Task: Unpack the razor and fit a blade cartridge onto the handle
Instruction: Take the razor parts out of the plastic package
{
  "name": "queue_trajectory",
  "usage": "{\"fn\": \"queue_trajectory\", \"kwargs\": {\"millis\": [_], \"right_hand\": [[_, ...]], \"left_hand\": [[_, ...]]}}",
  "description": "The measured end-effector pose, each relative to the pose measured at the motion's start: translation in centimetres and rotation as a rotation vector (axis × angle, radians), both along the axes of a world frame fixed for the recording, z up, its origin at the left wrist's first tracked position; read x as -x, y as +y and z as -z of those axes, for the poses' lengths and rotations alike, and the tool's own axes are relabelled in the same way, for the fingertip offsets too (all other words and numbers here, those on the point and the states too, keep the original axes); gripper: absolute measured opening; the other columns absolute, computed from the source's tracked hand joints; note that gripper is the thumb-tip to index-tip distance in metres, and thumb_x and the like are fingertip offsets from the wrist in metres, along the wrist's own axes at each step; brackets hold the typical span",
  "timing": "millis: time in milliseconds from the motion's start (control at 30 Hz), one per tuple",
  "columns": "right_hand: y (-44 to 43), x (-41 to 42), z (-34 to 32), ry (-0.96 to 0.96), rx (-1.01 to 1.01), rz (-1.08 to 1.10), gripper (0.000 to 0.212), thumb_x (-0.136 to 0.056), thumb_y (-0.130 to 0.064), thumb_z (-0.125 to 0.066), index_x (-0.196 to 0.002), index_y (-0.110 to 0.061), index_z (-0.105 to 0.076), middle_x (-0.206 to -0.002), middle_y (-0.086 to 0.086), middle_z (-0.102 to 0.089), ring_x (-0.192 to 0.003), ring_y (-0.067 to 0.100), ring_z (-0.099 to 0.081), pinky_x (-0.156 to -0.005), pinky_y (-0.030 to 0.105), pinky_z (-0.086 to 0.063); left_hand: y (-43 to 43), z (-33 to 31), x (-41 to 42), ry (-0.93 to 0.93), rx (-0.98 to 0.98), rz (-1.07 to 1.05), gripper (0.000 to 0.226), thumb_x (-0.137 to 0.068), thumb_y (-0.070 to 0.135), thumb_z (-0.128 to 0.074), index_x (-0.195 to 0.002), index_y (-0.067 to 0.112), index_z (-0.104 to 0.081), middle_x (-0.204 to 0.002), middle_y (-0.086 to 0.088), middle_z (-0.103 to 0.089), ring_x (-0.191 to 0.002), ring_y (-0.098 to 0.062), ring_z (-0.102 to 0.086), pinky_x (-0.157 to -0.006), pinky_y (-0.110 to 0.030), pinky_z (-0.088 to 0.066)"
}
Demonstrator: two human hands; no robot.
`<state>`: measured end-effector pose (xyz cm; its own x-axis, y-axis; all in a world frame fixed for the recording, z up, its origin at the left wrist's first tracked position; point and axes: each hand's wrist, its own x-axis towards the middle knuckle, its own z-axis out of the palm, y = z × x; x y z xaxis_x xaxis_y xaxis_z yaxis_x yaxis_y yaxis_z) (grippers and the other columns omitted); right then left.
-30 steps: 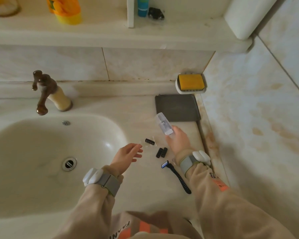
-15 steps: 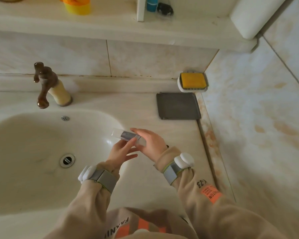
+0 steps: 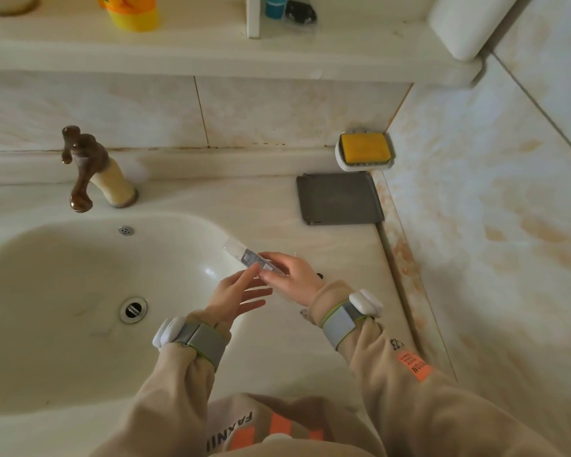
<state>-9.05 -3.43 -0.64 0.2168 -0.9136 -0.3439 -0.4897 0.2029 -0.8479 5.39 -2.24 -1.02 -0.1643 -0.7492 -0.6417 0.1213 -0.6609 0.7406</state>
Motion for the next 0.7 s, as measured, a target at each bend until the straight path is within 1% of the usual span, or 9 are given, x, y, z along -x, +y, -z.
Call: {"fn": "queue_trajectory", "kwargs": {"millis": [100,200,267,367,433,500,567,633,700], "right_hand": [[0.1,0.2,-0.1,0.004,-0.042,0.021,0.053,-0.077,-0.047,-0.057,-0.124,-0.025,-0.054,-0.116,0.002,-0.065,-0.106,0.014,-0.061,-0.092,0.027,-0.048],[0.4,0.4,-0.5,0.080,-0.047,-0.001,0.047,-0.080,-0.044,-0.060,-0.123,-0.026,-0.055,-0.116,0.002,-0.065,-0.103,0.014,-0.061,-0.089,0.025,-0.046],[0.7,0.4,-1.0,0.117,-0.017,-0.035,0.043,-0.083,-0.045,-0.058,-0.120,-0.022,-0.060,-0.112,0.000,-0.067,-0.101,0.014,-0.062,-0.087,0.025,-0.047],[0.8,0.1,-1.2,0.211,0.073,-0.072,0.032,-0.088,-0.039,-0.054,-0.105,-0.015,-0.068,-0.101,0.004,-0.072,-0.094,0.018,-0.065,-0.085,0.033,-0.051],[0.8,0.0,-1.1,0.288,0.121,-0.103,0.030,-0.088,-0.039,-0.051,-0.100,-0.016,-0.068,-0.091,0.007,-0.073,-0.085,0.023,-0.065,-0.078,0.037,-0.052],[0.8,-0.1,-1.1,0.344,0.152,-0.144,0.030,-0.090,-0.038,-0.047,-0.102,-0.018,-0.066,-0.087,0.009,-0.072,-0.080,0.027,-0.064,-0.072,0.036,-0.051],[0.8,-0.1,-1.2,0.393,0.183,-0.182,0.029,-0.092,-0.035,-0.045,-0.105,-0.016,-0.064,-0.087,0.010,-0.071,-0.079,0.029,-0.062,-0.067,0.034,-0.045],[0.9,-0.1,-1.3,0.430,0.208,-0.200,0.029,-0.093,-0.033,-0.043,-0.106,-0.014,-0.062,-0.088,0.012,-0.070,-0.081,0.032,-0.061,-0.066,0.034,-0.041],[1.0,-0.2,-1.4,0.459,0.216,-0.218,0.030,-0.095,-0.029,-0.040,-0.109,-0.010,-0.060,-0.091,0.015,-0.069,-0.086,0.034,-0.061,-0.069,0.036,-0.042]], "left_hand": [[0.3,0.1,0.5,-0.006,-0.016,-0.001,0.033,-0.088,0.045,-0.049,-0.095,0.016,-0.064,-0.104,-0.015,-0.067,-0.096,-0.027,-0.066,-0.083,-0.041,-0.055],[0.2,0.1,0.6,-0.007,-0.042,-0.075,0.037,-0.087,0.046,-0.050,-0.101,0.014,-0.061,-0.104,-0.013,-0.066,-0.092,-0.027,-0.067,-0.078,-0.041,-0.056],[0.1,0.2,0.5,-0.038,-0.045,-0.118,0.043,-0.086,0.046,-0.053,-0.106,0.009,-0.060,-0.107,-0.014,-0.064,-0.090,-0.027,-0.067,-0.073,-0.038,-0.058],[0.1,0.3,0.5,-0.065,-0.044,-0.125,0.048,-0.084,0.043,-0.057,-0.110,0.002,-0.056,-0.108,-0.017,-0.060,-0.084,-0.029,-0.067,-0.065,-0.033,-0.059],[0.3,0.2,0.6,-0.066,-0.043,-0.128,0.046,-0.084,0.041,-0.059,-0.108,0.002,-0.055,-0.101,-0.015,-0.061,-0.078,-0.026,-0.068,-0.065,-0.033,-0.059],[0.3,0.1,0.6,-0.068,-0.044,-0.133,0.044,-0.083,0.040,-0.060,-0.106,0.002,-0.055,-0.094,-0.012,-0.061,-0.074,-0.025,-0.067,-0.067,-0.033,-0.059],[0.2,0.2,0.7,-0.075,-0.042,-0.134,0.043,-0.083,0.038,-0.061,-0.106,0.002,-0.053,-0.091,-0.011,-0.061,-0.072,-0.024,-0.066,-0.067,-0.033,-0.059],[0.2,0.3,0.7,-0.092,-0.041,-0.127,0.044,-0.082,0.038,-0.062,-0.106,0.004,-0.052,-0.091,-0.011,-0.060,-0.072,-0.026,-0.066,-0.065,-0.033,-0.060],[0.1,0.4,0.8,-0.120,-0.039,-0.117,0.043,-0.081,0.039,-0.063,-0.105,0.005,-0.051,-0.092,-0.012,-0.061,-0.074,-0.028,-0.066,-0.064,-0.033,-0.060]]}}
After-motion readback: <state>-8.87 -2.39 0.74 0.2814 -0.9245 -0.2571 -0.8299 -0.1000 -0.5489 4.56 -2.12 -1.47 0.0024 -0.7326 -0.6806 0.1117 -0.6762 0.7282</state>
